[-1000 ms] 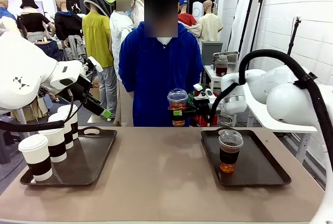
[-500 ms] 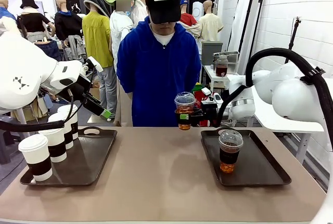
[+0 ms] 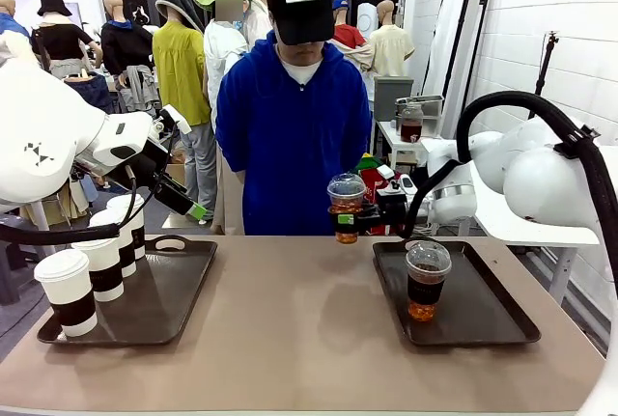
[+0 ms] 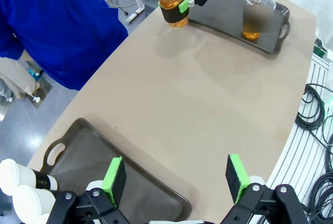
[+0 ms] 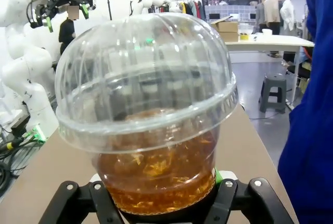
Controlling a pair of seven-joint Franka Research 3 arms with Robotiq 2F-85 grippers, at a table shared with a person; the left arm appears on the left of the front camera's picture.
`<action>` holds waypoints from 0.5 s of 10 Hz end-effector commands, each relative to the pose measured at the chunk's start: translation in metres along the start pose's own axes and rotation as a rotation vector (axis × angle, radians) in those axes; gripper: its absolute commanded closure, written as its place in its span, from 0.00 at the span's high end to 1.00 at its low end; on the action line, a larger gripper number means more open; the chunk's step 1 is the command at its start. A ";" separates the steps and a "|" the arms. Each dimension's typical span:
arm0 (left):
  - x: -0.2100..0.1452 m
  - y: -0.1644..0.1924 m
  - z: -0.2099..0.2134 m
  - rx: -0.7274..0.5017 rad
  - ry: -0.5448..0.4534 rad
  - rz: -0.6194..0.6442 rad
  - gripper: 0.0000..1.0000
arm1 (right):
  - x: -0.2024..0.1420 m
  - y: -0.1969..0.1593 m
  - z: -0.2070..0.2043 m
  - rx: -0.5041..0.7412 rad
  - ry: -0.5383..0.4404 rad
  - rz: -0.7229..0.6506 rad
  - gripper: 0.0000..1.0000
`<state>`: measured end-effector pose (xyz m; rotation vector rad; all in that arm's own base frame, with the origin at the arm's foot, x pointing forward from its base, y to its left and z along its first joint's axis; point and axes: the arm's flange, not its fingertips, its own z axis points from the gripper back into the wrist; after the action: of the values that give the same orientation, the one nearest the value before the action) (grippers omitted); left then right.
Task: Distribute the coffee onto the tray.
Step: Pick up another iced Americano from the middle of the table and place it on the right Handle tray.
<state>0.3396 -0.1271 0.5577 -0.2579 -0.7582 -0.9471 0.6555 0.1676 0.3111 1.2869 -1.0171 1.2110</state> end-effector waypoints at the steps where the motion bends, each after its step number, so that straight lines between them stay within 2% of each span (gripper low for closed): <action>1: -0.001 0.001 0.000 -0.002 -0.002 0.003 1.00 | 0.006 0.011 0.028 -0.042 -0.010 0.009 0.61; 5: -0.001 0.001 0.000 -0.002 -0.002 0.003 1.00 | -0.009 0.029 0.082 -0.114 -0.025 0.022 0.61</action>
<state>0.3396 -0.1271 0.5577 -0.2579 -0.7582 -0.9471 0.6481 0.0804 0.3057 1.1886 -1.0594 1.1432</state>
